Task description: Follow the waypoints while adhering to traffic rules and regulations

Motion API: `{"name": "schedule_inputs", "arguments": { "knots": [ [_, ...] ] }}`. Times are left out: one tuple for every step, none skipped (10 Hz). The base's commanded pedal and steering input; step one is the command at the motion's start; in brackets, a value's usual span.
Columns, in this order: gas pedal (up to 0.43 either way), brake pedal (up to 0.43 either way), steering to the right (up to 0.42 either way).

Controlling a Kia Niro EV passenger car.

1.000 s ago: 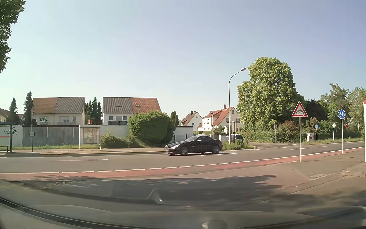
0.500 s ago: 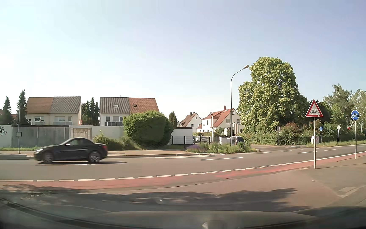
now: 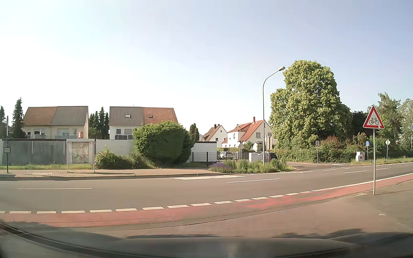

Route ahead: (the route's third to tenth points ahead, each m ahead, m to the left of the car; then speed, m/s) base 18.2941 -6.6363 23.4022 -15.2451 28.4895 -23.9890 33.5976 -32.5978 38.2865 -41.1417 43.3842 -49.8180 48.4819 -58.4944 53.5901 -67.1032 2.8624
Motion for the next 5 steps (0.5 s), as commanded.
{"name": "schedule_inputs", "arguments": {
  "knots": [
    [0.0, 0.232, 0.005],
    [0.0, 0.232, 0.01],
    [0.0, 0.238, 0.012],
    [0.0, 0.238, 0.013],
    [0.0, 0.238, 0.01]
  ]
}}
